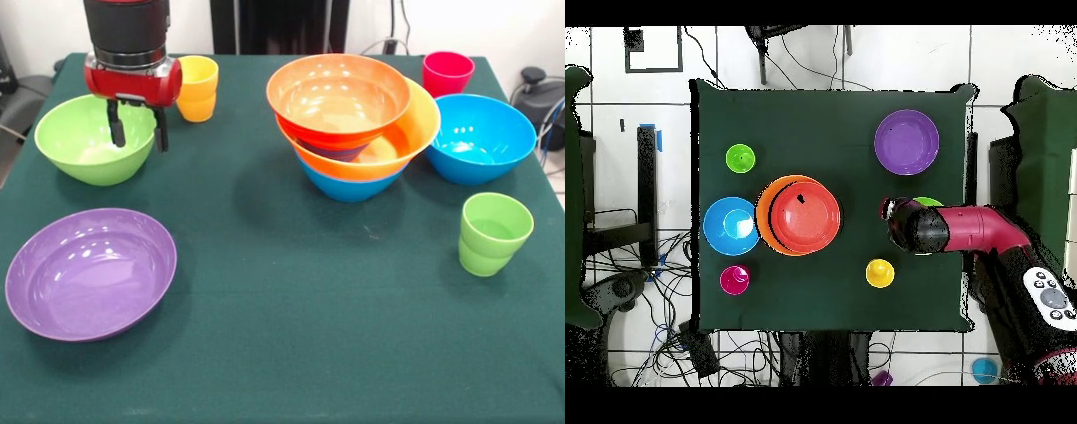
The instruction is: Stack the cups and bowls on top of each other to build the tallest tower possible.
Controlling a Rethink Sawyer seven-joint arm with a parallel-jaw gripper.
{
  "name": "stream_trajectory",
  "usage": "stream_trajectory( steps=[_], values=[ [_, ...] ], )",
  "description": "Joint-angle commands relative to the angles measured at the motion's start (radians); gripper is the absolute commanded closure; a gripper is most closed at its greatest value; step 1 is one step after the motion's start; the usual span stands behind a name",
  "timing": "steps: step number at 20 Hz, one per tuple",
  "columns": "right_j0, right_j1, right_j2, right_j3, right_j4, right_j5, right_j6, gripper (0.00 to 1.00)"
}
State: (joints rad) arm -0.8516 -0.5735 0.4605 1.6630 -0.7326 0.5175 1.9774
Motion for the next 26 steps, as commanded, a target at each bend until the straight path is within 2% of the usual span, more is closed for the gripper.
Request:
stream_trajectory(
  steps=[1, 10, 26],
  values=[
    [0.056, 0.051, -0.084, 0.029, -0.057, -0.010, 0.016, 0.00],
    [0.099, 0.060, -0.138, 0.039, -0.048, -0.062, 0.065, 0.00],
    [0.155, 0.096, -0.193, 0.027, -0.010, -0.121, 0.093, 0.00]
  ],
)
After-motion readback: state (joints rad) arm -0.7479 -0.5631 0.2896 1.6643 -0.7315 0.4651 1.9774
